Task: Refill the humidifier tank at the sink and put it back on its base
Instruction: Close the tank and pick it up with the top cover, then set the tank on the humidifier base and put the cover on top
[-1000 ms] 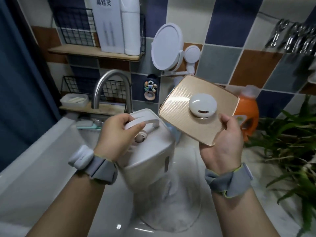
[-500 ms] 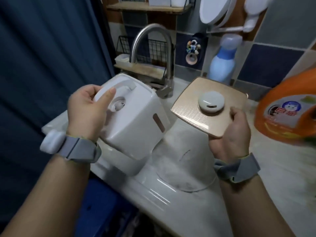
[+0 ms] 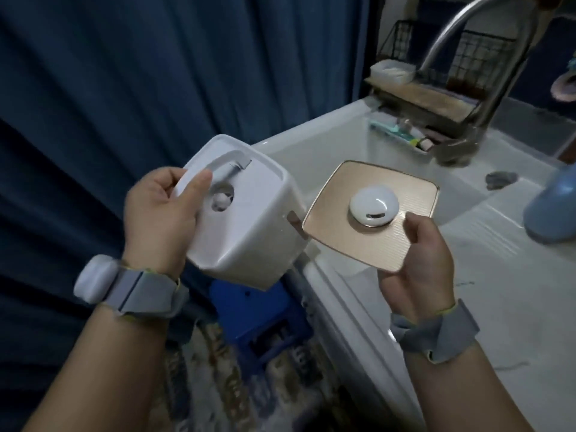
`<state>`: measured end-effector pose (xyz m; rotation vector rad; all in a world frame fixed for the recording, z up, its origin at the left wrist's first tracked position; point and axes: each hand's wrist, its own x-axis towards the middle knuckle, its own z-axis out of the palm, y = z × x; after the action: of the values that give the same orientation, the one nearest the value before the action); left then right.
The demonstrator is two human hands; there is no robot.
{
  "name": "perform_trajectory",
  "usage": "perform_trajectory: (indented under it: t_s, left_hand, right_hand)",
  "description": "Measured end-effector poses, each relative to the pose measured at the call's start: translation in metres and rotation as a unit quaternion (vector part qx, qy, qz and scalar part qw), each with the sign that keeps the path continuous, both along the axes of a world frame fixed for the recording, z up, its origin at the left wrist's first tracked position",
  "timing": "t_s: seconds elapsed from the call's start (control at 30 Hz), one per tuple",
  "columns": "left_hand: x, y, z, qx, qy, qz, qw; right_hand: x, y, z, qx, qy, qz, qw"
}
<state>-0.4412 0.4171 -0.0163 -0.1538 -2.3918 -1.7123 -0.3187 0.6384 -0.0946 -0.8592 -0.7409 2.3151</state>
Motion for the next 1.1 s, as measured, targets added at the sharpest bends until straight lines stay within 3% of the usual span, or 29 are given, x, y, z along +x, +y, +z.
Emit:
perform_trajectory:
  t_s: [0.27,0.5,0.63,0.77,0.93,1.1]
  left_hand:
    - [0.068,-0.162,-0.024,0.033,-0.05,0.176,0.983]
    - [0.185,-0.307,-0.032,0.031,-0.038,0.31,0.949]
    - [0.326,-0.412,-0.049,0.022,-0.05,0.412,0.909]
    - [0.453,-0.483,-0.06,0.009,-0.071,0.509,0.858]
    - [0.572,-0.524,-0.072,0.001,-0.092,0.593,0.8]
    - [0.687,-0.558,-0.068,0.038,-0.085,0.703,0.705]
  right_hand:
    - [-0.028,-0.136,-0.005,0.013,0.009,0.227,0.974]
    - [0.022,-0.277,-0.002,0.001,0.023,0.358,0.934]
    - [0.105,-0.389,-0.008,0.01,0.006,0.478,0.878]
    - [0.177,-0.488,-0.013,0.045,-0.04,0.6,0.798]
    - [0.245,-0.568,-0.015,0.074,-0.05,0.682,0.726]
    - [0.312,-0.655,-0.008,0.093,-0.021,0.784,0.613]
